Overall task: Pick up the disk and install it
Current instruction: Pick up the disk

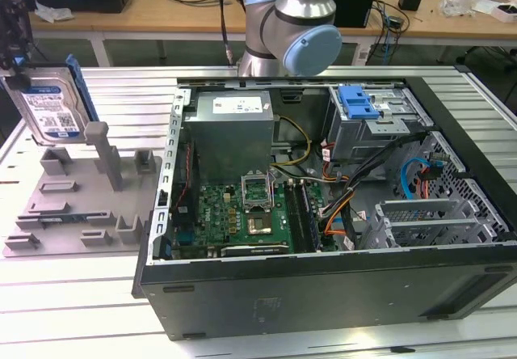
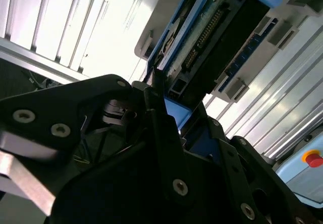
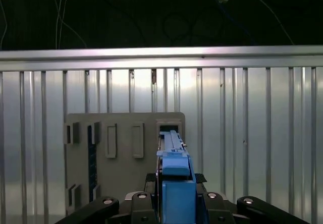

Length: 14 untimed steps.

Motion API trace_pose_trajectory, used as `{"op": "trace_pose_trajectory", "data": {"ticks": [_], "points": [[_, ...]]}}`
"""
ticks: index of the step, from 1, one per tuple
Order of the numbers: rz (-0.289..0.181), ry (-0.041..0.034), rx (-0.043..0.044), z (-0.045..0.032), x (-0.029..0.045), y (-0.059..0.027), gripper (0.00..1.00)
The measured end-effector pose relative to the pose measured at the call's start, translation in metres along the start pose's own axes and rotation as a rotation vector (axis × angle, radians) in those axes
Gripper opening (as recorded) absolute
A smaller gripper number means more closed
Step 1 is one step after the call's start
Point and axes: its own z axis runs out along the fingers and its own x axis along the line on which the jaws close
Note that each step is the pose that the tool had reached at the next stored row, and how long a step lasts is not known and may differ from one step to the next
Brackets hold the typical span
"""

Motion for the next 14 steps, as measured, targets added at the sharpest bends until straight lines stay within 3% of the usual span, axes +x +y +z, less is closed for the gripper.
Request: {"op": "trace_pose_trajectory", "data": {"ticks": [14], "points": [[0.000,0.0000,0.0010,-0.0409,0.0016,0.0003,0.36]]}}
